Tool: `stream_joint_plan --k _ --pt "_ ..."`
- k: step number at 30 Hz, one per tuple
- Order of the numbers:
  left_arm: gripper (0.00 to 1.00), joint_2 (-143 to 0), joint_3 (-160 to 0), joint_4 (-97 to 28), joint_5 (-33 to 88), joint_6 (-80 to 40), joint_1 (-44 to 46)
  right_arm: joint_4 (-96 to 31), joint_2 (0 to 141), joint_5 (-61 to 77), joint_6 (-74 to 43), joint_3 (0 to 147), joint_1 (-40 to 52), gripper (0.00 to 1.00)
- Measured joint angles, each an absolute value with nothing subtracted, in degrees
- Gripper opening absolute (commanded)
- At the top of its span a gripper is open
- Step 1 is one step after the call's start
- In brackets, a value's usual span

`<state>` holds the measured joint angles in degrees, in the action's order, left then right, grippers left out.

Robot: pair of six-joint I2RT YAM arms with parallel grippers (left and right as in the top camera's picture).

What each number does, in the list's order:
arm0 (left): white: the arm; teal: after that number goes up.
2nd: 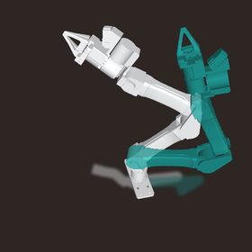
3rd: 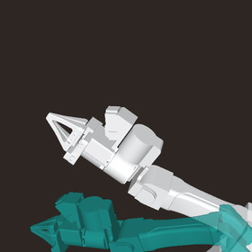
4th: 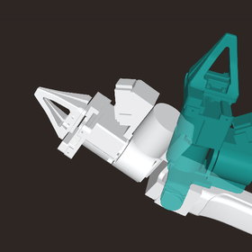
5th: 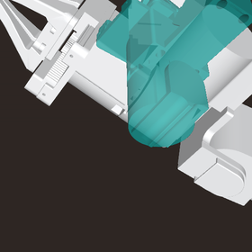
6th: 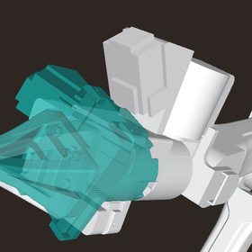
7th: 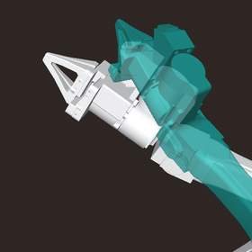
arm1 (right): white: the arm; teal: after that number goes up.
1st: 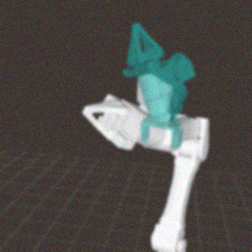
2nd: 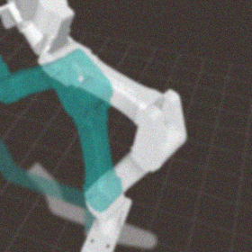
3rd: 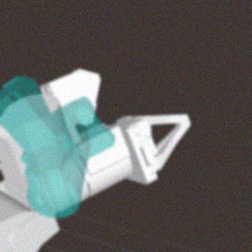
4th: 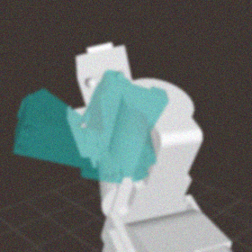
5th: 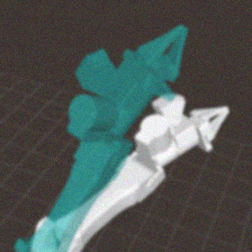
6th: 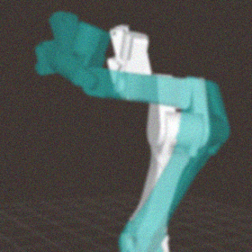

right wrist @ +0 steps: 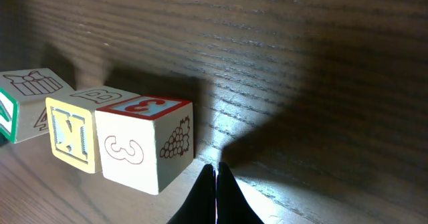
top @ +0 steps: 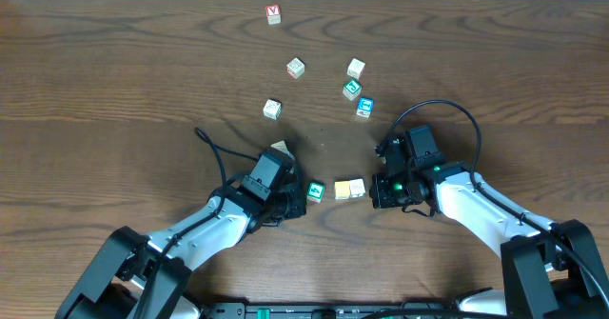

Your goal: Lift 3 blocks

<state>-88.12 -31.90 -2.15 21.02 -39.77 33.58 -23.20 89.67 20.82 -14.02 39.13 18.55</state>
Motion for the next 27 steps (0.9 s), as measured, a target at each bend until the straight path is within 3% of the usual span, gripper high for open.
stream_joint_plan --k 27 --pt "0.07 -90.3 -29.4 9.0 26.7 -39.7 33.6 -23.2 89.7 20.8 -14.4 39.1 18.5 0.01"
